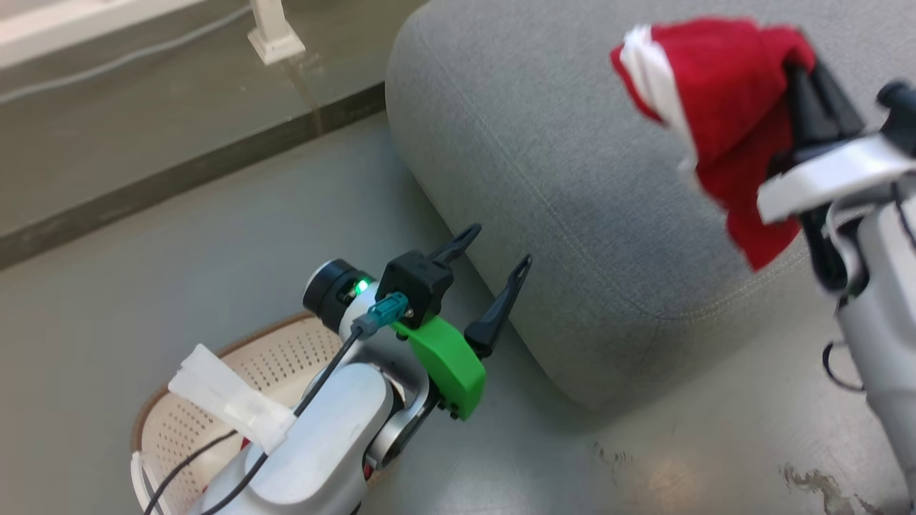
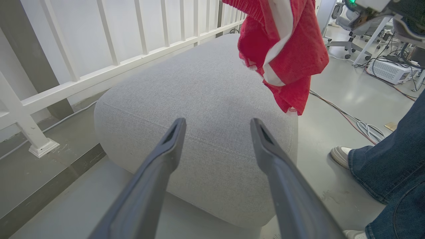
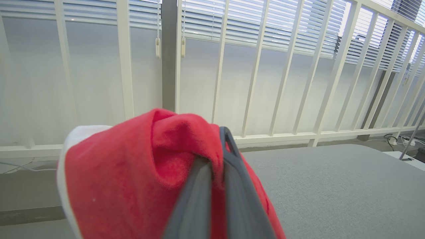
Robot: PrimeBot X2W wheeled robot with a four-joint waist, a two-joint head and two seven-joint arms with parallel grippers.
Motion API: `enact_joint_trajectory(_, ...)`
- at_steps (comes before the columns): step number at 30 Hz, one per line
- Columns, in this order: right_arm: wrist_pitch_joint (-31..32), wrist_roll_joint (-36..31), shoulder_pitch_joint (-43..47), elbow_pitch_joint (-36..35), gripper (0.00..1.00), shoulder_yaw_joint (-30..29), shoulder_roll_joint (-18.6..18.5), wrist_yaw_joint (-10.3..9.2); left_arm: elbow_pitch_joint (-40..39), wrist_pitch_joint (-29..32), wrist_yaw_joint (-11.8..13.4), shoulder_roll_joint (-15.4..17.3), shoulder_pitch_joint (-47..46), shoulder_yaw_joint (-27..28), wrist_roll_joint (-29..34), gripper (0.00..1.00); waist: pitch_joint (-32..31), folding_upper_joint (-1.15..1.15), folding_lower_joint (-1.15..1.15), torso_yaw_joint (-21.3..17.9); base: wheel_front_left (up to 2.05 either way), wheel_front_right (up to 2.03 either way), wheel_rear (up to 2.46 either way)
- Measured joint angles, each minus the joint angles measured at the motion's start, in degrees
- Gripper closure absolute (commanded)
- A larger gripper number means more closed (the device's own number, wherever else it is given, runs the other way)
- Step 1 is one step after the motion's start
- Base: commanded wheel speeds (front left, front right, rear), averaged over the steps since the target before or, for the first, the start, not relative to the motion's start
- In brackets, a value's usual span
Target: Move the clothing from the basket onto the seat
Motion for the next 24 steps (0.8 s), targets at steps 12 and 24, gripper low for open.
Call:
enact_joint_trajectory(12, 2.5, 1.6, -15.3, 2.0, 1.0, -4.6, -2.5, -1.12, -3.3, 3.7, 1.2, 0.7, -3.8, -0.4, 1.2, 0.0, 6.6, 0.0, 0.0, 2.7, 0.0, 0.0, 0.0)
enact_joint_trajectory(24, 4.7, 3.4, -28.2, 6.9, 1.0, -11.0, -7.6, -4.48, -8.2, 7.9, 2.4, 1.7, -9.5, -0.4, 4.5, 0.0, 15.7, 0.0, 0.01, 7.9, 0.0, 0.0, 0.0)
